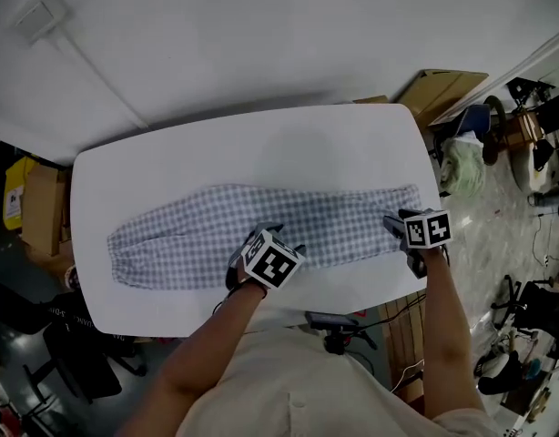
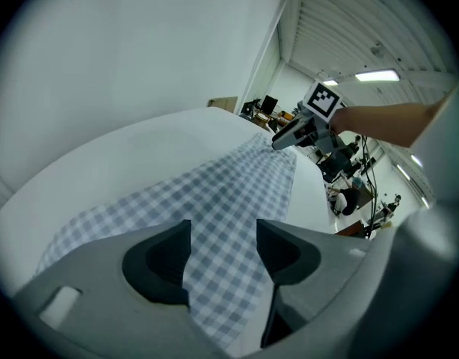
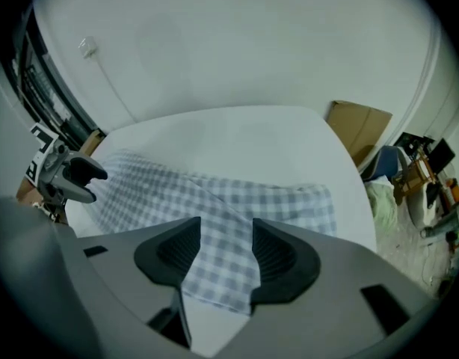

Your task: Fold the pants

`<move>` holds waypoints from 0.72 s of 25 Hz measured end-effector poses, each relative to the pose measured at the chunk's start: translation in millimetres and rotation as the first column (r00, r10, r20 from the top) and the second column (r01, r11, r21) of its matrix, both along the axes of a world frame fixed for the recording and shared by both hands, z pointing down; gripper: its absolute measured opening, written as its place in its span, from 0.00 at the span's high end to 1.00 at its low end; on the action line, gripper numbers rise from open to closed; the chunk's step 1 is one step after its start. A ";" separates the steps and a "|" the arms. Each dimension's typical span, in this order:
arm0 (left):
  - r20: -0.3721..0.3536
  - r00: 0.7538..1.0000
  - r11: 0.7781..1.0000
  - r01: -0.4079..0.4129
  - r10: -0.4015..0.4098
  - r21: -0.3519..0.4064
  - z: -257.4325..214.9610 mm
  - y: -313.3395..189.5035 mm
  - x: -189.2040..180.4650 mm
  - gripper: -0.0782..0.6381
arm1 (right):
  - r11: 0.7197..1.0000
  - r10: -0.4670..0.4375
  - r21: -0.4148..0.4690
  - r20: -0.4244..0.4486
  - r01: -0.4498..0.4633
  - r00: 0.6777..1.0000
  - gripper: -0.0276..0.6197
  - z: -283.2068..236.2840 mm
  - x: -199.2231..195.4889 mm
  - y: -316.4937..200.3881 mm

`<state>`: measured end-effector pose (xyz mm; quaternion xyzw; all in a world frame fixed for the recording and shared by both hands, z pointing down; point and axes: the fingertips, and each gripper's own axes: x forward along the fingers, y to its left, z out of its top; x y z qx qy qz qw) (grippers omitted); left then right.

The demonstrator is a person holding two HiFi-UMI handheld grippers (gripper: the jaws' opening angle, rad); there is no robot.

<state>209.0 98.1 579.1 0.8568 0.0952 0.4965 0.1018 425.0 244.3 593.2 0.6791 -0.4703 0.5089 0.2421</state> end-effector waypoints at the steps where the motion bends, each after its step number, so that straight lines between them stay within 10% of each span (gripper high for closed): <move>1: -0.001 1.000 1.000 0.022 -0.022 0.003 -0.9 -9.3 -7.6 0.52 | 0.999 -0.034 0.007 0.009 0.034 0.999 0.61 -2.1 -13.2 -12.0; 12: 0.007 0.941 0.940 0.339 -0.340 0.021 -6.8 -106.0 -124.0 0.52 | 0.882 -0.463 0.127 0.058 0.453 0.885 0.61 -27.5 -180.8 -170.5; 15: 0.007 0.901 0.901 0.434 -0.434 0.022 -8.4 -129.3 -160.8 0.52 | 0.792 -0.604 0.144 0.046 0.593 0.795 0.62 -34.9 -228.4 -218.8; 18: 0.008 0.852 0.851 0.524 -0.524 0.036 -10.8 -153.8 -202.1 0.52 | 0.632 -0.769 0.149 0.002 0.760 0.639 0.63 -45.6 -281.9 -266.4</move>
